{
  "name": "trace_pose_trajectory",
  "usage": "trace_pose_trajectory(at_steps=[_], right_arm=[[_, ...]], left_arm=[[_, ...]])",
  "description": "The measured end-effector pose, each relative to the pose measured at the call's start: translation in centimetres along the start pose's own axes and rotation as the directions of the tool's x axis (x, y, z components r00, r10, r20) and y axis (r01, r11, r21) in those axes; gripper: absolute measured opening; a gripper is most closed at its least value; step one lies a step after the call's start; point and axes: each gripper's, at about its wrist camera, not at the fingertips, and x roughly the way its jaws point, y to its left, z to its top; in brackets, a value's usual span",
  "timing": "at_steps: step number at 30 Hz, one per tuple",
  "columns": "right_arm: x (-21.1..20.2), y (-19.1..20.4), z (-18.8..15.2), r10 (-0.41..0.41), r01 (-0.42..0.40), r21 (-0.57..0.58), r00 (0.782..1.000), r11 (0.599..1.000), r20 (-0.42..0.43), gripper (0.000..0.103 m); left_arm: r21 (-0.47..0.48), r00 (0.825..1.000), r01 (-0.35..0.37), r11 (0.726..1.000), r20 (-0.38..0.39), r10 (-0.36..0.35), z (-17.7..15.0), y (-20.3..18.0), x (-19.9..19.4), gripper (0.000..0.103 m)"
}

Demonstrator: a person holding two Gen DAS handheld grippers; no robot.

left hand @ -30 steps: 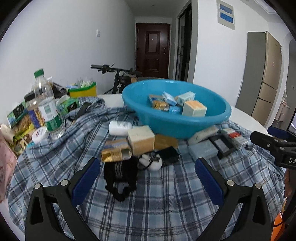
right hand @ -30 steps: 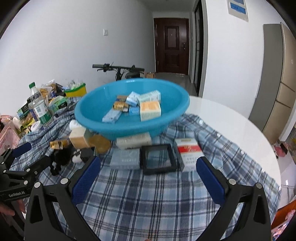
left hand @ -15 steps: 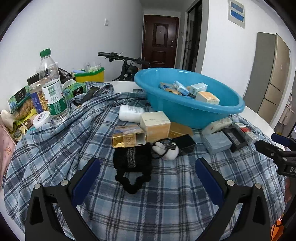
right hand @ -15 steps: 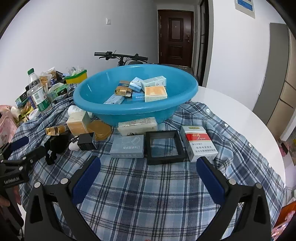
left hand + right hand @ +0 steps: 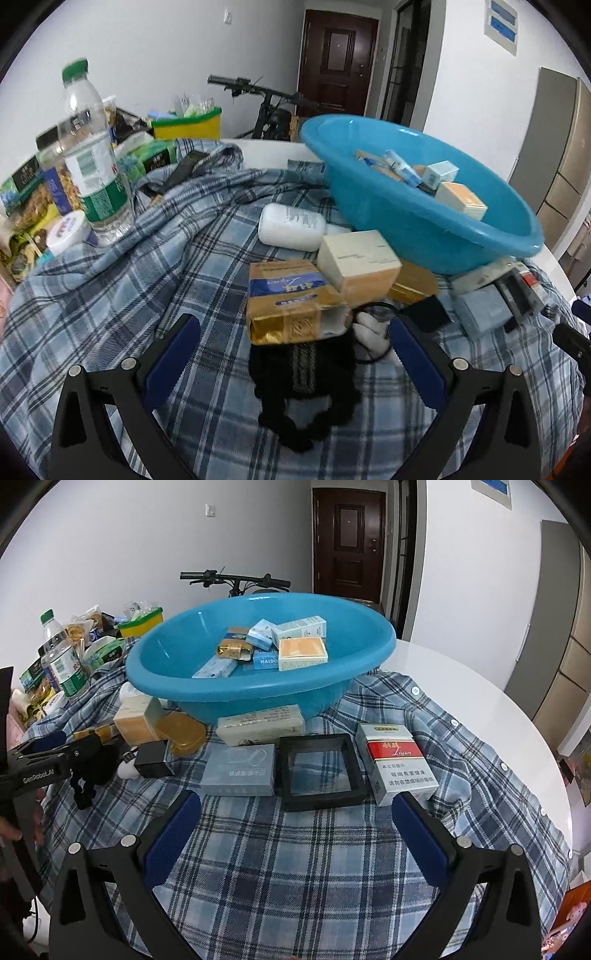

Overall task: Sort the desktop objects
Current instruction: 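Move both tools down toward the items on the plaid cloth, then grasp the gold and blue Liqun box with the left tool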

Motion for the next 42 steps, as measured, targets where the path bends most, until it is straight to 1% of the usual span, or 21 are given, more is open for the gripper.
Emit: trace_pose_trajectory(at_steps=[3, 7, 8, 9, 10, 12, 13, 15, 18, 24, 30, 33, 36, 38, 40, 42], right_arm=[[0.8, -0.1, 0.1, 0.002, -0.002, 0.007, 1.000, 1.000, -0.015, 0.103], [1.7, -0.1, 0.2, 0.004, -0.004, 0.009, 1.000, 1.000, -0.029, 0.103], [1.8, -0.1, 0.2, 0.007, -0.007, 0.010, 0.999, 1.000, -0.033, 0.103], [1.9, -0.1, 0.2, 0.010, -0.009, 0.008, 0.999, 1.000, -0.035, 0.103], [2.1, 0.0, 0.2, 0.010, -0.010, 0.005, 0.999, 1.000, -0.038, 0.103], [2.2, 0.0, 0.2, 0.008, -0.008, 0.002, 0.999, 1.000, -0.041, 0.103], [2.3, 0.0, 0.2, 0.009, -0.009, 0.001, 0.999, 1.000, -0.042, 0.103], [2.3, -0.1, 0.3, 0.008, -0.008, 0.002, 0.999, 1.000, -0.045, 0.103], [2.3, -0.3, 0.2, 0.004, -0.004, 0.008, 0.999, 1.000, -0.046, 0.103], [2.2, 0.0, -0.2, 0.017, -0.016, 0.014, 0.999, 1.000, -0.052, 0.103], [1.9, 0.7, -0.6, 0.036, -0.036, 0.003, 0.998, 0.999, -0.048, 0.103], [1.8, 0.9, -0.8, 0.041, -0.041, 0.002, 0.998, 0.999, -0.048, 0.103], [1.7, 0.8, -0.9, 0.043, -0.043, 0.005, 0.998, 0.999, -0.048, 0.103], [1.8, 0.8, -1.0, 0.044, -0.043, 0.009, 0.998, 0.999, -0.050, 0.103], [1.8, 0.9, -1.0, 0.050, -0.049, 0.010, 0.997, 0.999, -0.052, 0.103], [1.6, 1.2, -1.0, 0.055, -0.054, 0.005, 0.997, 0.999, -0.048, 0.103]], left_arm=[[-0.017, 1.000, 0.008, 1.000, -0.017, -0.008, 0.1, 0.4, 1.1, 0.103], [-0.014, 1.000, 0.010, 1.000, -0.015, -0.010, 0.3, 0.3, 1.6, 0.103], [-0.008, 1.000, 0.009, 1.000, -0.010, -0.010, 0.3, 0.2, 1.6, 0.100], [0.004, 1.000, 0.004, 1.000, -0.006, -0.004, 0.4, 0.0, 1.6, 0.093], [0.017, 1.000, -0.003, 1.000, -0.007, 0.003, 0.5, 0.0, 1.7, 0.089], [0.044, 1.000, -0.012, 0.999, -0.016, 0.013, 0.5, -0.4, 2.0, 0.079], [0.047, 1.000, -0.009, 0.999, -0.025, 0.010, 0.4, -0.4, 2.2, 0.076], [0.055, 0.999, -0.006, 0.998, -0.038, 0.008, 0.4, -0.5, 2.5, 0.063], [0.066, 1.000, -0.012, 0.998, -0.023, 0.013, 0.3, -0.6, 2.3, 0.060], [0.073, 1.000, -0.005, 0.997, -0.001, 0.005, -0.1, -0.5, 0.7, 0.059], [0.067, 1.000, 0.005, 0.998, 0.002, -0.006, -1.7, -0.5, -1.3, 0.059], [0.030, 0.999, 0.050, 0.998, 0.005, -0.050, -2.7, -0.3, -3.0, 0.059], [0.049, 0.998, 0.038, 0.998, 0.044, -0.040, -4.0, -0.9, -5.0, 0.059], [0.059, 0.998, 0.035, 0.998, 0.053, -0.038, -4.4, -1.3, -5.5, 0.059], [0.072, 0.998, 0.024, 0.997, 0.063, -0.029, -4.8, -1.7, -5.5, 0.059], [0.066, 0.998, 0.021, 0.998, 0.064, -0.025, -4.9, -1.6, -5.0, 0.059]])
